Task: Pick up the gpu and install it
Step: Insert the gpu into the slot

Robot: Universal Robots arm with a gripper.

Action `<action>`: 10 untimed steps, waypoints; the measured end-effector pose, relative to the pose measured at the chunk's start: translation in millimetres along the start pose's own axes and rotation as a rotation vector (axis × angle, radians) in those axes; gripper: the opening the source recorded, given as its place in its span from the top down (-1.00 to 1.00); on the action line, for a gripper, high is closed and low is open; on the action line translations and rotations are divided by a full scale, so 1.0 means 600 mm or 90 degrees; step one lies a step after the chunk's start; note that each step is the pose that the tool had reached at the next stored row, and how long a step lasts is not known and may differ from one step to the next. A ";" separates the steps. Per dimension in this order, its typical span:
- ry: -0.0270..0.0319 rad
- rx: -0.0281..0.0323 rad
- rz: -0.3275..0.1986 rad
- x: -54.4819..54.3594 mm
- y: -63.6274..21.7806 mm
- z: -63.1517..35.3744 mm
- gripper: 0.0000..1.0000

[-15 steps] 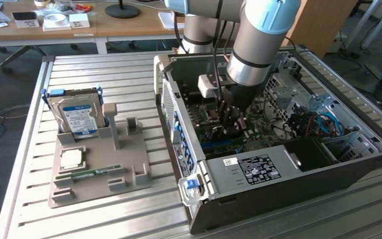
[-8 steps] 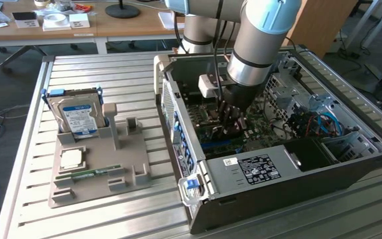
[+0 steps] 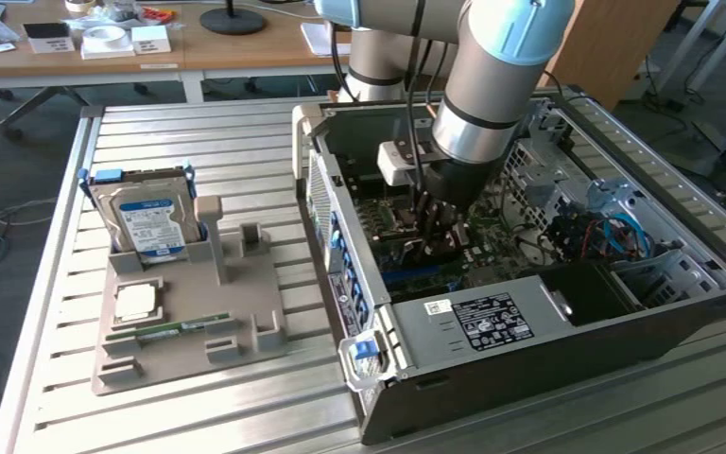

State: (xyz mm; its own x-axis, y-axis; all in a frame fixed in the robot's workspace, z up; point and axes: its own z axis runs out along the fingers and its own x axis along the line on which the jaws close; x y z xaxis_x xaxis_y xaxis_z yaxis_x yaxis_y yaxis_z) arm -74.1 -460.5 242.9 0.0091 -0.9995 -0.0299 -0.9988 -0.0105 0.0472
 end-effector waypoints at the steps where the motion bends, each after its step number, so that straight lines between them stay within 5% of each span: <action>1: 0.0000 0.0000 0.000 0.000 0.000 0.000 0.46; 10: -0.0001 -0.0005 0.000 0.000 -0.001 -0.001 0.46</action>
State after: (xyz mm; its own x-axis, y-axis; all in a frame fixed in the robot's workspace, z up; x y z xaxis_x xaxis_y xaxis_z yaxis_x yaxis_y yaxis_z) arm -73.6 -460.5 243.6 0.0091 -0.9995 -0.0302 -0.9988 -0.0105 0.0481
